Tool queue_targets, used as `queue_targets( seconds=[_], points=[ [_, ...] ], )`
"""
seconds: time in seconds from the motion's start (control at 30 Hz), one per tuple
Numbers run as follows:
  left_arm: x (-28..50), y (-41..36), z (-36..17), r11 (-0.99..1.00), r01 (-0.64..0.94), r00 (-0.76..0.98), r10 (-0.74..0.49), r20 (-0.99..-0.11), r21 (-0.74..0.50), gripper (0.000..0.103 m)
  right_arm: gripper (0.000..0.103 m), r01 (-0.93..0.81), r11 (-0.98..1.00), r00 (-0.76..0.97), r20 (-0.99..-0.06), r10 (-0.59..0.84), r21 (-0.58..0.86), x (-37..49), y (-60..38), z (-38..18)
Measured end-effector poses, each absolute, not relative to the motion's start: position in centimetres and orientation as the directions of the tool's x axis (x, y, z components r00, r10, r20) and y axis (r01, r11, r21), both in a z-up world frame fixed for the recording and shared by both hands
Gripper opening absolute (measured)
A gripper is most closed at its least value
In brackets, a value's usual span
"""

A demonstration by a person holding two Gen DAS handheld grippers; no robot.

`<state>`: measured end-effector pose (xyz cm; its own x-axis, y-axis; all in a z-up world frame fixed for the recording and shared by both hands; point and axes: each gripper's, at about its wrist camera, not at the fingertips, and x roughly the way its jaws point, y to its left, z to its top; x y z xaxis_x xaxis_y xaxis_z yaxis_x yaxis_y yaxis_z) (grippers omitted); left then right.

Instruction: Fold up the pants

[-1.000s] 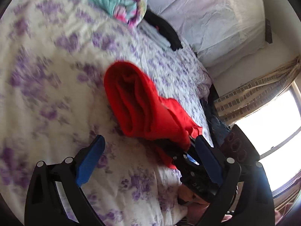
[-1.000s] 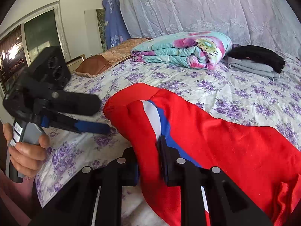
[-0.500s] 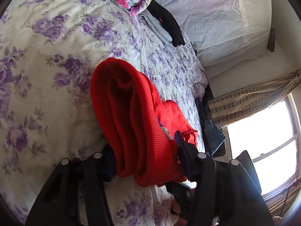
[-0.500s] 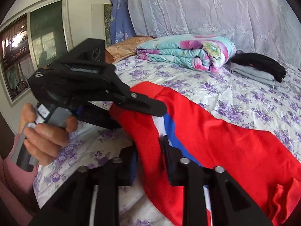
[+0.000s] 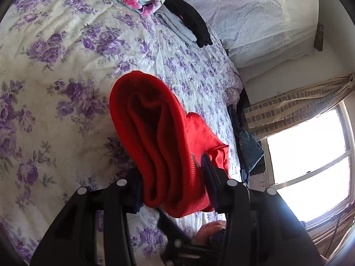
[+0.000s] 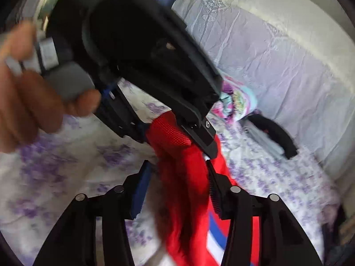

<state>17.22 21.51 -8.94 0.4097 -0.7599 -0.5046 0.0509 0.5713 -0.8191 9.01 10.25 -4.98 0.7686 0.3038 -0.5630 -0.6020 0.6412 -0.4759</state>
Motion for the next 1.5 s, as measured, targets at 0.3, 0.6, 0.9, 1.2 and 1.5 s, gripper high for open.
queue_targets(
  seconds=[0.3, 0.6, 0.9, 1.2, 1.5],
  points=[
    [16.7, 18.7, -4.6, 0.585, 0.142, 0.427, -0.764, -0.484, -0.799, 0.041, 0.031, -0.507, 0.779, 0.829, -0.457, 0.322, -0.370, 8.4, 5.6, -0.8],
    [18.1, 6.6, 1.5, 0.599, 0.352, 0.374, -0.794, -0.479, -0.719, 0.041, 0.031, -0.321, 0.947, 0.882, -0.367, 0.296, -0.005, 8.7, -7.6, 3.2],
    [21.3, -7.4, -1.1, 0.650, 0.407, 0.249, -0.755, -0.607, -0.642, 0.041, 0.031, -0.119, 0.877, 0.847, -0.413, 0.334, 0.465, 10.8, -22.3, -1.5],
    [20.8, -15.4, -4.9, 0.725, 0.469, 0.231, -0.652, -0.722, -0.504, 0.046, 0.039, 0.057, 0.718, 0.797, -0.465, 0.386, 0.694, 11.4, -28.6, -7.5],
    [16.4, -10.2, 0.3, 0.784, 0.519, 0.512, -0.603, -0.611, -0.339, 0.094, 0.072, 0.088, 0.747, 0.821, -0.473, 0.320, 0.659, 10.3, -31.5, -5.9]
  ],
)
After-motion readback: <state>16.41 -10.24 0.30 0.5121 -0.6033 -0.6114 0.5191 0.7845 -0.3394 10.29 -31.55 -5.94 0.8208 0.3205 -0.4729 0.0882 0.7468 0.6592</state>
